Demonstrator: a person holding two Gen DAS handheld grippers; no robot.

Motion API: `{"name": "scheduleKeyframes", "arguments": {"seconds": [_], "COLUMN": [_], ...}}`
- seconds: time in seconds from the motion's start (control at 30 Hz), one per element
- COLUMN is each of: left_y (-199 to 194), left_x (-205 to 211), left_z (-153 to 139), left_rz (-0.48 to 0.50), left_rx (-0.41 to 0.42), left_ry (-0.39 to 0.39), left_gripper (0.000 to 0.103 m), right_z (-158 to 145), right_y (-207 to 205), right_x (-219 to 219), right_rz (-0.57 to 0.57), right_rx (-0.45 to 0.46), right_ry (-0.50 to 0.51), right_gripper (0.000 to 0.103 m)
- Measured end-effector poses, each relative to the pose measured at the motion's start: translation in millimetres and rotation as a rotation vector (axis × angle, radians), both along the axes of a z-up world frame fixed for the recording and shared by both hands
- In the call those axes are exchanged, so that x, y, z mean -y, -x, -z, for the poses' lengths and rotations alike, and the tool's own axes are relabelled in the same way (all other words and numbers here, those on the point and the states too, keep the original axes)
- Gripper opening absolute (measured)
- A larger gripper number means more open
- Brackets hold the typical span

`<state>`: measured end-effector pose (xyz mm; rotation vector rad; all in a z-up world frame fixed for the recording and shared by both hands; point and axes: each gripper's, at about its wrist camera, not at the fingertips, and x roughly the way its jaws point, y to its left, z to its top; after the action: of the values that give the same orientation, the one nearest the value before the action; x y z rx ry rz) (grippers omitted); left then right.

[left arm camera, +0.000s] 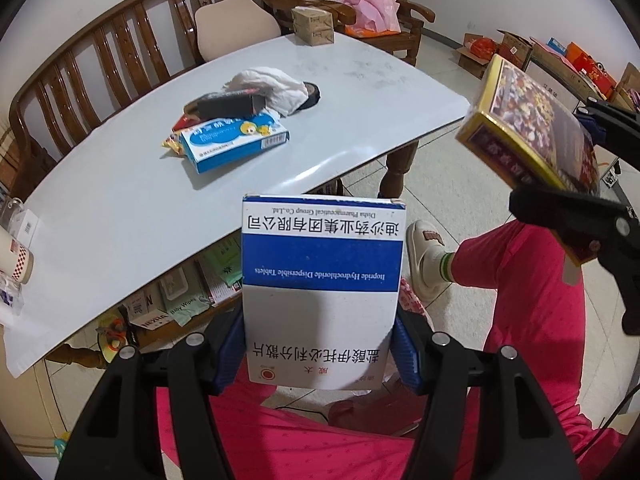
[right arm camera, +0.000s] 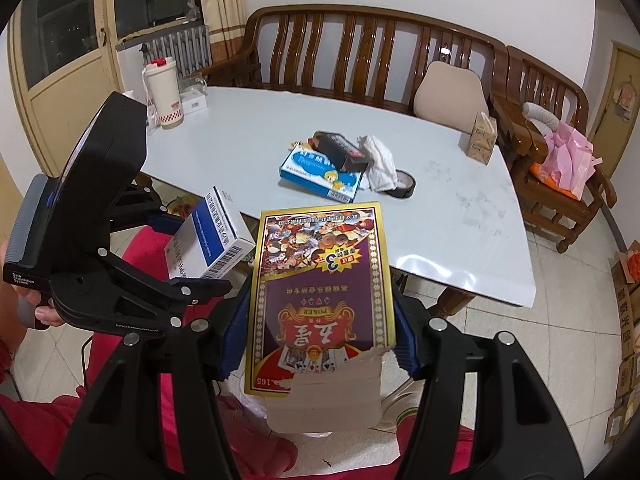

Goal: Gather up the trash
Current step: 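Carry both held boxes down over the white plastic trash bag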

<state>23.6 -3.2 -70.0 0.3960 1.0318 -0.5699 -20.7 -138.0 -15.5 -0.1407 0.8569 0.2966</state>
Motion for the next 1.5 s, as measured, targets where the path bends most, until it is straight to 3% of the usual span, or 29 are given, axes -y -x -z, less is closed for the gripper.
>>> {"name": "scheduleKeyframes", "arguments": {"seconds": [0.8, 1.17, 1.5], "left_y": [-21, -31, -44], "left_x": [13, 25, 37], "left_z": [104, 160, 210], "left_rz": [-0.025, -0.021, -0.026], "left_rx": [-0.181, -0.273, -0.420], "left_ry": [-0.038, -0.075, -0.080], "left_gripper": [0.060, 0.060, 0.060], "right_z": [100, 176, 243], "right_y": [-24, -31, -44], "right_x": [9, 15, 25], "right_rz": [0.069, 0.102, 0.142], "right_rx": [-0.178, -0.309, -0.442], "right_ry": [-0.027, -0.017, -0.019], "right_gripper": [0.059, 0.059, 0.059]}}
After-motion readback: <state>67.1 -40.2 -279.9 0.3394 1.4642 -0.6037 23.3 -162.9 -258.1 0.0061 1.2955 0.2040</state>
